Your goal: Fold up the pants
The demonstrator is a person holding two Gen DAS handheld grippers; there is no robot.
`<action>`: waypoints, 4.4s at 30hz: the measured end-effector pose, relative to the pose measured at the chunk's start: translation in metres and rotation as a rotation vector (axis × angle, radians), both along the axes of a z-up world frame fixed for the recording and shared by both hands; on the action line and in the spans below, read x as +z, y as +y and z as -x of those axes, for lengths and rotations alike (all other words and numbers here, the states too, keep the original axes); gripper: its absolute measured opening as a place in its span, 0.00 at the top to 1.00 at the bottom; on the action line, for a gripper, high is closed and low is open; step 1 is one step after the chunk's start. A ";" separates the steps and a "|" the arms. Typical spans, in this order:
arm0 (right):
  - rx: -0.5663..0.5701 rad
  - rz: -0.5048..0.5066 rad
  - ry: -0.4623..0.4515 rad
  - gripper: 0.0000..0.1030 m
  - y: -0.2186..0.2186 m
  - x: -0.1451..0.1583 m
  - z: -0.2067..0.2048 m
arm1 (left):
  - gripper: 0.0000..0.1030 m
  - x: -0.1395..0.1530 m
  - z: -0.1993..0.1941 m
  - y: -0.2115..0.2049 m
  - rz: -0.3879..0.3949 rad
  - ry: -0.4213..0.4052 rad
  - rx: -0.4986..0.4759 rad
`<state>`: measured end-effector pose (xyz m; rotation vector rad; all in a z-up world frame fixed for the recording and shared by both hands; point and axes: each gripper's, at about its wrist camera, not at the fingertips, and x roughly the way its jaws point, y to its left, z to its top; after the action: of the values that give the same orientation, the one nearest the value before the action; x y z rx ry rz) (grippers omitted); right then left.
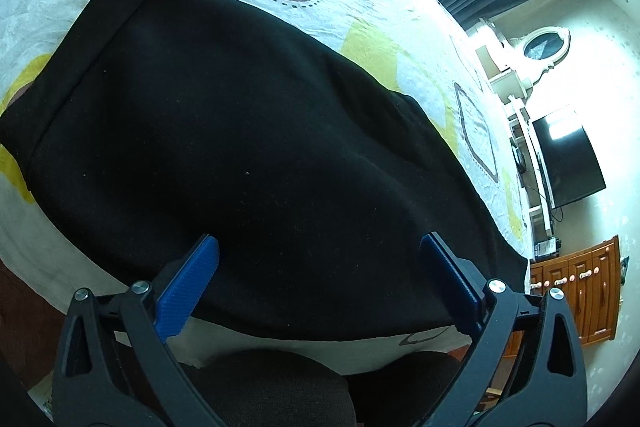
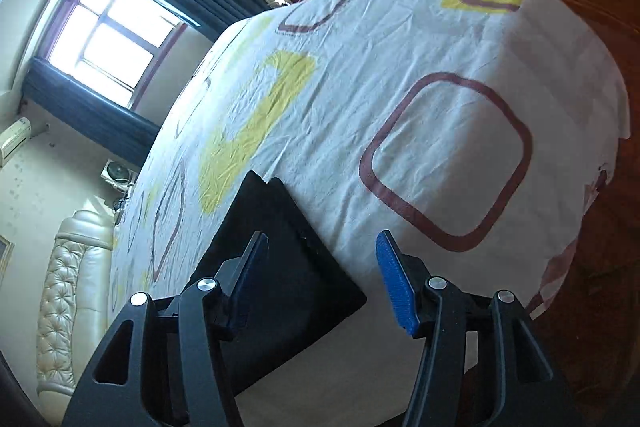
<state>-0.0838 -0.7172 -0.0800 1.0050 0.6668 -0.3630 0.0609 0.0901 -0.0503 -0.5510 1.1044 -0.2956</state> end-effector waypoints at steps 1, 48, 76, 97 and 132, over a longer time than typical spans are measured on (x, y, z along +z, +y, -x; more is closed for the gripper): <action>0.013 -0.026 -0.002 0.45 -0.003 -0.008 -0.005 | 0.03 0.000 0.000 -0.001 -0.012 -0.005 -0.006; 0.681 0.067 -0.195 0.78 0.281 0.143 -0.145 | 0.03 0.001 0.003 0.006 0.015 0.038 0.047; 0.858 0.253 0.075 0.78 0.457 0.048 -0.181 | 0.03 0.003 0.004 0.009 0.028 0.048 0.060; 0.939 0.587 0.191 0.71 0.519 0.031 -0.173 | 0.03 0.001 0.002 0.009 0.023 0.049 0.057; 0.618 -0.065 0.064 0.34 0.224 0.021 -0.183 | 0.03 0.000 -0.001 0.002 -0.018 0.037 0.030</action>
<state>0.0989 -0.4935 -0.0588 0.8008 1.0109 0.1706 0.0617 0.0921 -0.0502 -0.5584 1.1326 -0.2503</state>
